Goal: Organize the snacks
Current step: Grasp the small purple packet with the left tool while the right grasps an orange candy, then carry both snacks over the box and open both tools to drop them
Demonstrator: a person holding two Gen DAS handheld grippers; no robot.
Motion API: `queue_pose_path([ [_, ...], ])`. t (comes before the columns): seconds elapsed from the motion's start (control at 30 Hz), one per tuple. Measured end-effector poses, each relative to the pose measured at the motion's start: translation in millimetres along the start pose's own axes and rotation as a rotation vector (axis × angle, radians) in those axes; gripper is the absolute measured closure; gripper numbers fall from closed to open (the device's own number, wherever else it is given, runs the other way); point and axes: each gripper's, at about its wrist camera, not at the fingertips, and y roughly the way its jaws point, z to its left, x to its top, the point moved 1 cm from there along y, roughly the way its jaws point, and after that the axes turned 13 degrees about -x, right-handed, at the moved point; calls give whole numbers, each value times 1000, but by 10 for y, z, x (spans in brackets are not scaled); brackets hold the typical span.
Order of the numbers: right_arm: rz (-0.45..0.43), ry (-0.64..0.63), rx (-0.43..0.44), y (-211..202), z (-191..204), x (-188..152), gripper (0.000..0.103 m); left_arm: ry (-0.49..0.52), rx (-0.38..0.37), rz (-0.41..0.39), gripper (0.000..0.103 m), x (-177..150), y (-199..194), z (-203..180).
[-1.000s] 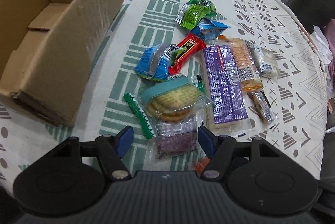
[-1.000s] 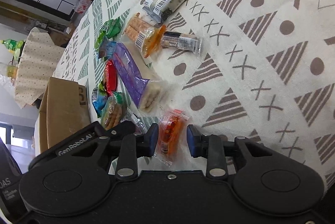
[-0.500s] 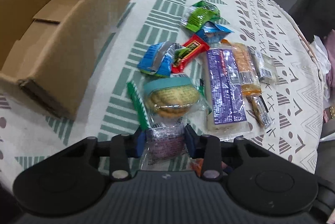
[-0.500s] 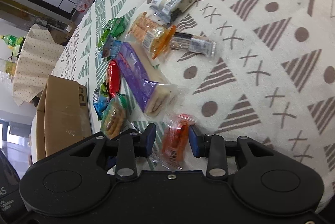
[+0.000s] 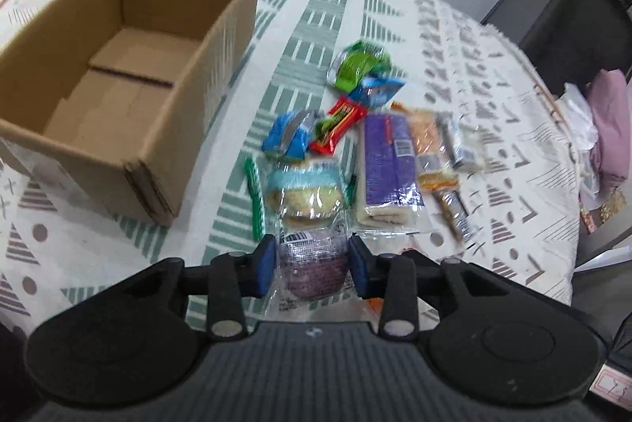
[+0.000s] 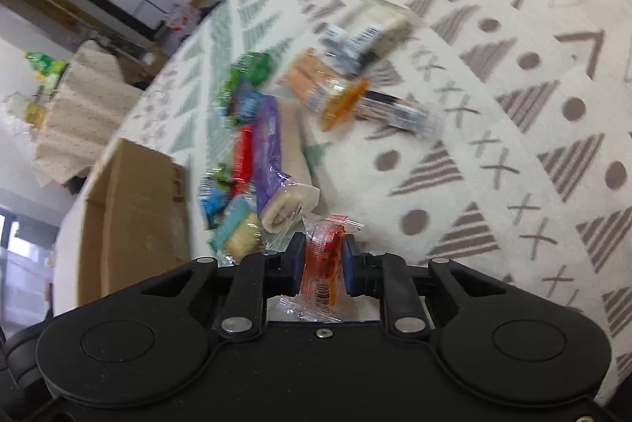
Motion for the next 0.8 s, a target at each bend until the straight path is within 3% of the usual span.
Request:
queue_pose_path([
  [0.37, -145, -68, 169, -340, 185, 80, 84, 42, 12, -103, 65, 111, -430, -108],
  [0.8, -269, -156, 288, -518, 429, 181, 85, 63, 25, -214, 65, 310, -898, -63],
])
